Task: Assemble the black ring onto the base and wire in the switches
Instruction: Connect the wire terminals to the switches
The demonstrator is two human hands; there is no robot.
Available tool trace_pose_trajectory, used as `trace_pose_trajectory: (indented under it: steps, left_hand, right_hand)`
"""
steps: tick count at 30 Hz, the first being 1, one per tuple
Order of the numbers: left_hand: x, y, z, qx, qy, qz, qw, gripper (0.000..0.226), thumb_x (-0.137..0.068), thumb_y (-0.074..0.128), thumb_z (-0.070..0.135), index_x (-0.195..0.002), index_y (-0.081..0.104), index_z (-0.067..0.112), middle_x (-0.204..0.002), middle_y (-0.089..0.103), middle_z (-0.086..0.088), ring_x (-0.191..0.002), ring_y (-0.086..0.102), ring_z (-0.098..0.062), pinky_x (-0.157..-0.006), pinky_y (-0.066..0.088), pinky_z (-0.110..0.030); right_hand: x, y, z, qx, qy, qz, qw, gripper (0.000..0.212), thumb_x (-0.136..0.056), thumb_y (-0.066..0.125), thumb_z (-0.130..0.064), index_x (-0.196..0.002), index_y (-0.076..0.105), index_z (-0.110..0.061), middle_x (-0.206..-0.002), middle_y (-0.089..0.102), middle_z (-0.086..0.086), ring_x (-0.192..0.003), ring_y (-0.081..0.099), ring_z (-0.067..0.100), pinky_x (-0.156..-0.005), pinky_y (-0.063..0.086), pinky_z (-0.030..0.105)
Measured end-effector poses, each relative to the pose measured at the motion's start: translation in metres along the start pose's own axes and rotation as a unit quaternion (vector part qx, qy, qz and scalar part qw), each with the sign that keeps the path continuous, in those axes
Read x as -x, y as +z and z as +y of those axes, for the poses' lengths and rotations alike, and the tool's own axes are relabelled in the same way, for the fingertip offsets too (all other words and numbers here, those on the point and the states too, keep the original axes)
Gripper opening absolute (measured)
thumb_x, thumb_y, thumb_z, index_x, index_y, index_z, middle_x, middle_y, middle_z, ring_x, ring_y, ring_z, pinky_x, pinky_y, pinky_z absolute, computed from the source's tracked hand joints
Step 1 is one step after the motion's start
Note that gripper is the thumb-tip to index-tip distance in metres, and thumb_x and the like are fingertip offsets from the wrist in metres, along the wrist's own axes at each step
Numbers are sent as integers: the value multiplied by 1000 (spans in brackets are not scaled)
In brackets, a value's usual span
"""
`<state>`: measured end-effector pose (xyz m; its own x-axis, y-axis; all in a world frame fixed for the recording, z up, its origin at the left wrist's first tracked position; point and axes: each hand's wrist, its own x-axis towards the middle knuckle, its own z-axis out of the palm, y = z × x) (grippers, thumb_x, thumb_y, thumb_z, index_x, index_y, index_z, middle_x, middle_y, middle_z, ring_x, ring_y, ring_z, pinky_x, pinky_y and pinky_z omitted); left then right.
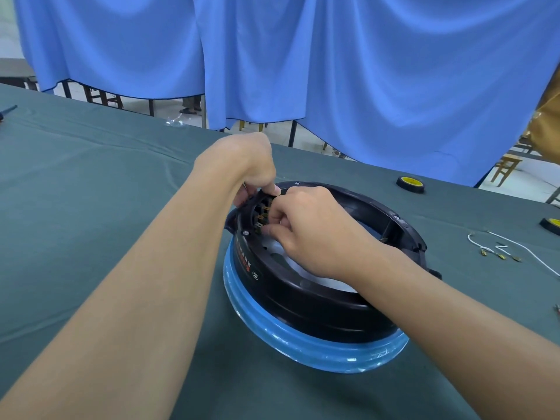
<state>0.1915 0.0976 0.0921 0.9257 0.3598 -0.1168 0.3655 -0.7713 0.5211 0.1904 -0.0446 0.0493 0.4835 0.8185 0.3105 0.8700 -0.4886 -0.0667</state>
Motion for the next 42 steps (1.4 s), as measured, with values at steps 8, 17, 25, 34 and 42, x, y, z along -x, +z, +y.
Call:
trace_pose_trajectory:
  steps: [8,17,25,34,42]
  left_hand:
    - [1,-7,0,-43,-13,-61,997,21,-95,64,16,-99,70,-2,-88,74,-21,-85,74,-34,-88,56,-49]
    - [-2,-6,-1,-52,-7,-47,998,18,-92,65,11,-105,69,-1,-86,74,-21,-79,74,-35,-86,57,-51]
    - [-2,-5,3,-69,-5,-35,997,17,-93,64,10,-105,70,-1,-89,73,-22,-80,74,-37,-83,58,-51]
    - [0,-4,6,-89,3,-23,996,14,-92,60,3,-82,68,-3,-85,72,-24,-83,73,-40,-84,58,-53]
    - [10,-3,0,-47,-5,-14,999,21,-89,69,16,-105,70,2,-85,73,-20,-78,74,-33,-83,58,-49]
  right_hand:
    - [7,-1,5,5,-14,28,999,16,-89,60,-23,-86,72,-13,-84,60,5,-83,51,21,-69,23,20]
    - [3,0,0,6,10,14,1000,13,-83,57,-19,-79,67,-12,-84,60,5,-87,53,29,-76,50,44]
    - [1,-1,-4,16,14,3,1000,13,-77,53,-15,-73,64,-9,-77,63,9,-77,53,34,-74,50,41]
    - [-2,-2,-5,26,16,-3,1000,11,-73,54,-11,-64,54,-6,-61,52,9,-66,45,37,-70,51,39]
    - [-2,3,0,-1,19,1,1000,13,-81,56,-16,-74,64,-8,-76,65,9,-78,57,32,-75,49,40]
